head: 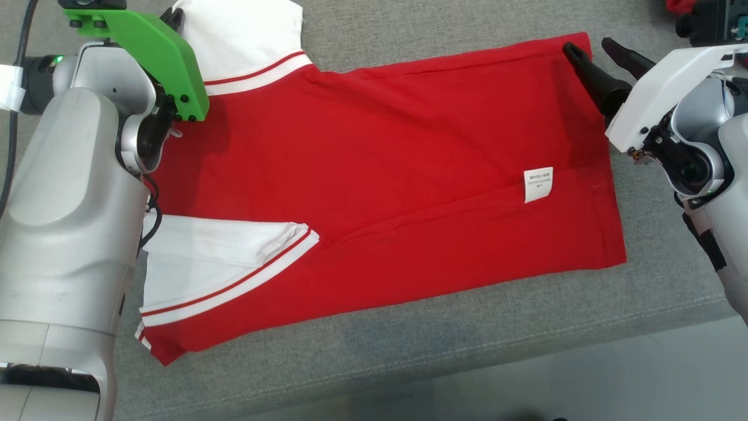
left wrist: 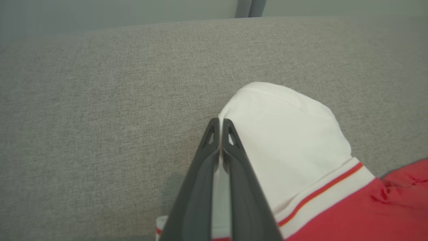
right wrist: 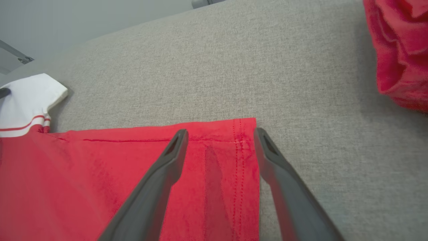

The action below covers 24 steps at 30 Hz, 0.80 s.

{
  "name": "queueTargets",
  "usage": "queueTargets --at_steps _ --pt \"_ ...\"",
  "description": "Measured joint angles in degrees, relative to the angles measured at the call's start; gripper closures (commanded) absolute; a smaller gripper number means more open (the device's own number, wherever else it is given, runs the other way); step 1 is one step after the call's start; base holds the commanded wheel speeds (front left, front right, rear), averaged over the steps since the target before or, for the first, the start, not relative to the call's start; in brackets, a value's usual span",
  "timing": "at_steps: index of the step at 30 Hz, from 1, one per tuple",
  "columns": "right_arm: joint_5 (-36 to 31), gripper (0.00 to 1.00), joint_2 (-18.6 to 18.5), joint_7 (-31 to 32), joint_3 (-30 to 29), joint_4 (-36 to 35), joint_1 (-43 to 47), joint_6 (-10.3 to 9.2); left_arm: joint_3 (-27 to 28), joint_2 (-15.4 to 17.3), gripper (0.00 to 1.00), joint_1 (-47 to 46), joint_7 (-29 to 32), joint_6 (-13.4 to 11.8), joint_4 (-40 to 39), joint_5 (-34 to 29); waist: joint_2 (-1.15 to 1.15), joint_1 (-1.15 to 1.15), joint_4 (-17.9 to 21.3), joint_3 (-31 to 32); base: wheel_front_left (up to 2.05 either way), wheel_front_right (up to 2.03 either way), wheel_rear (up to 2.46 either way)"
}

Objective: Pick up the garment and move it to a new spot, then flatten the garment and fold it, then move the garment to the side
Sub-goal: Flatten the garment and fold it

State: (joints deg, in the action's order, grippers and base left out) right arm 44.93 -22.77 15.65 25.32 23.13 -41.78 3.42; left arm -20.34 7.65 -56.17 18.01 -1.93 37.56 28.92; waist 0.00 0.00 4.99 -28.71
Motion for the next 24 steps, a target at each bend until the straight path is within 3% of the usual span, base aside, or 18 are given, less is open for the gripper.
queueTargets --at_steps 8,22,24 --pt "-0.9 0.00 -0.6 3.1 1.3 4.8 -3.1 -1.09 0.3 -1.0 1.00 0.0 -2.0 0.5 1.9 1.0 0.00 0.00 -2.6 -0.7 0.00 0.00 0.00" --pt "-1.0 0.00 1.2 4.1 1.7 10.4 -5.7 -2.00 1.2 -1.7 1.00 0.0 -3.5 1.5 4.4 2.2 0.00 0.00 -2.7 -1.0 0.00 0.00 0.00" --pt "-1.0 0.23 1.5 4.1 1.8 11.1 -6.1 -1.99 1.2 -1.7 1.00 0.0 -3.5 1.5 4.7 2.2 0.00 0.00 -2.7 -1.1 0.00 0.00 0.00"
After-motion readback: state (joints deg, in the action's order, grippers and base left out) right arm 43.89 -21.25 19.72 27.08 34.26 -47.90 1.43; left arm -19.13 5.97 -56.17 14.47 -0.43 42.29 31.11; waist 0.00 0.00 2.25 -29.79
